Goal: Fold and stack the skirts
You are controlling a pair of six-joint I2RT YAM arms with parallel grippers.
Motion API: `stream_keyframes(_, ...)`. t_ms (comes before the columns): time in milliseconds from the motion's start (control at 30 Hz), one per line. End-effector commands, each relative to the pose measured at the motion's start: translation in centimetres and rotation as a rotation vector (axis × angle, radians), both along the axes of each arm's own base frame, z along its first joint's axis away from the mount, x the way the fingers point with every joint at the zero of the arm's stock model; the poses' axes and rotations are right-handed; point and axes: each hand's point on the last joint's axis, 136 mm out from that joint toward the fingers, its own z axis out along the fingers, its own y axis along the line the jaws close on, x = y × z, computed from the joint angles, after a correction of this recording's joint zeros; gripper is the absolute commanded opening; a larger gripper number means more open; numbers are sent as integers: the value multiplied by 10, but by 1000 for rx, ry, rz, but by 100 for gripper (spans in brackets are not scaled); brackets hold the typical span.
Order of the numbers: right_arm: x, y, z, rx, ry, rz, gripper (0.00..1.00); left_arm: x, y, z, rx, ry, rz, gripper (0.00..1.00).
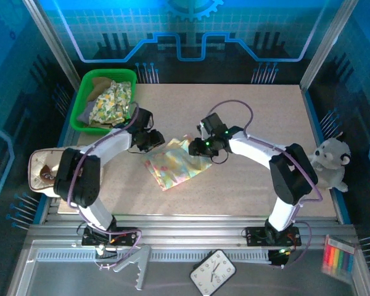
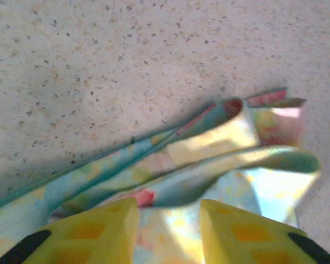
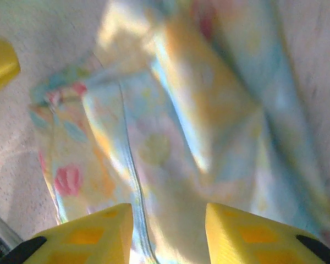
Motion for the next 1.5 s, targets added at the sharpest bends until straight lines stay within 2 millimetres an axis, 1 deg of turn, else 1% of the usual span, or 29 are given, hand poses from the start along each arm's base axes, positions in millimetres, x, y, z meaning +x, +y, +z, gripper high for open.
stream_keyframes(0,21,0,-2,-113,-119,207,46,-23,1,12,-40,43,4,48)
stream_keyframes(100,37,7,-9,-181,-151,315,53,-40,4,10,-71,82,61,63)
stream_keyframes(133,43,9,-11,-201,-160,334,54,-45,4,8,-83,91,76,68)
stream_keyframes(200,50,15,-13,-215,-169,376,55,-53,5,10,-104,92,101,78)
stream_keyframes(233,51,18,-15,-225,-169,393,54,-56,7,11,-109,91,113,84)
stream_keyframes(333,53,28,-18,-245,-171,430,53,-58,10,17,-106,70,128,98)
stream_keyframes(467,49,39,-24,-281,-188,462,51,-55,5,22,-134,63,125,99)
stream_keyframes(500,50,40,-25,-302,-197,460,47,-55,5,21,-135,67,135,99)
stream_keyframes(567,51,45,-20,-313,-218,455,28,-56,9,19,-126,65,153,99)
stream_keyframes(600,51,51,-11,-295,-241,460,19,-56,11,18,-118,64,160,99)
stream_keyframes(667,53,58,8,-278,-295,448,9,-57,14,20,-104,55,165,99)
stream_keyframes(733,59,58,22,-275,-319,407,0,-58,17,24,-88,42,163,99)
stream_keyframes(800,65,56,28,-259,-327,361,0,-58,17,29,-81,27,148,99)
stream_keyframes(900,81,49,31,-233,-333,260,0,-55,9,39,-101,-10,83,99)
stream_keyframes(967,94,45,27,-185,-299,181,0,-52,-2,44,-113,-42,10,96)
stream_keyframes(1033,104,41,10,-144,-234,132,0,-51,-15,45,-100,-56,-83,90)
stream_keyframes(1100,109,41,-14,-136,-157,120,0,-50,-31,44,-76,-47,-165,80)
stream_keyframes(1133,109,43,-21,-133,-139,128,0,-48,-38,41,-70,-38,-191,76)
stream_keyframes(1167,108,46,-25,-126,-130,135,0,-46,-45,37,-68,-28,-206,68)
stream_keyframes(1200,108,50,-25,-109,-128,146,0,-42,-50,30,-69,-13,-210,62)
stream_keyframes(1233,108,52,-25,-102,-128,151,0,-39,-54,23,-68,-3,-208,59)
stream_keyframes(1367,111,54,-22,-99,-137,159,0,-25,-56,-12,-43,44,-181,44)
stream_keyframes(1433,111,54,-22,-89,-134,164,1,-27,-54,-34,-22,94,-165,37)
stream_keyframes(1467,112,54,-20,-80,-135,167,4,-30,-50,-48,-1,127,-155,32)
